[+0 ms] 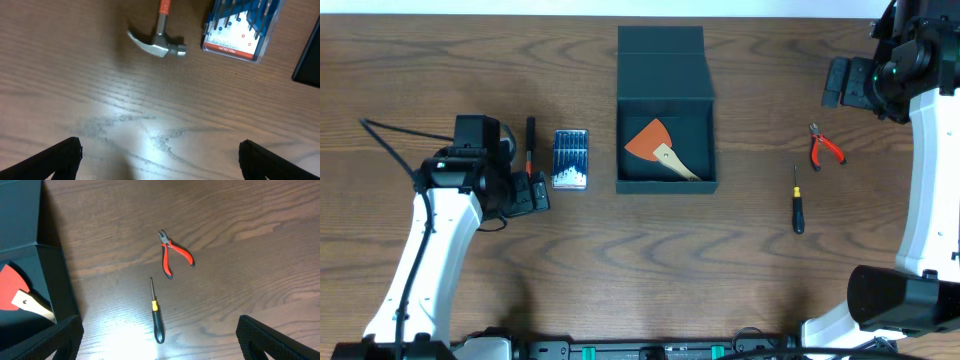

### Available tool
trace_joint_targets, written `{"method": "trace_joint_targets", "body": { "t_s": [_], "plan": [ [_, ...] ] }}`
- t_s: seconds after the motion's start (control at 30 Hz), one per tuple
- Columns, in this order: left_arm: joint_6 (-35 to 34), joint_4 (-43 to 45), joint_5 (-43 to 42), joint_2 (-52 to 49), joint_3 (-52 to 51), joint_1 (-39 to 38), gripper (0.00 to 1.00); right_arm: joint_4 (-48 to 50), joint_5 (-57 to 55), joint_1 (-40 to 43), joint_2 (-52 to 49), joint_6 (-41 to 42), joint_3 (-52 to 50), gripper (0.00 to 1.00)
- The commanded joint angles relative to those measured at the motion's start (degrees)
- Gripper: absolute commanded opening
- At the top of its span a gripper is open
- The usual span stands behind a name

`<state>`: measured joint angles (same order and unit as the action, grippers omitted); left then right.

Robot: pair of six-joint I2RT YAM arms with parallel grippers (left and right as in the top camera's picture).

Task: Pack container
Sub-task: 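Move the left gripper over the red-handled claw hammer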

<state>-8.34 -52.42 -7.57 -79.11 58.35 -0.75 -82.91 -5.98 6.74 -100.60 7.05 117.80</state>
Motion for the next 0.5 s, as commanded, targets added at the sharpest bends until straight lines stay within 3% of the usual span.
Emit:
{"method": "trace_joint_targets", "body": {
  "t_s": [0.0,0.2,0.47],
  "plan": [
    [5.9,0.83,-0.98,-0.63,1.07,0.31,0.98,-0.07,0.2,0.13,0.5,0.63,0.48,0.99],
    [10.91,2.64,-0.79,-2.51,1.05,0.31,0.98,-0.07,0.2,0.13,0.5,0.63,0.48,0.99],
    [10.86,7.5,-0.81,-5.33,1.03,0.31,0.98,-0.07,0.2,0.13,0.5,0.63,0.48,0.99]
  ]
}}
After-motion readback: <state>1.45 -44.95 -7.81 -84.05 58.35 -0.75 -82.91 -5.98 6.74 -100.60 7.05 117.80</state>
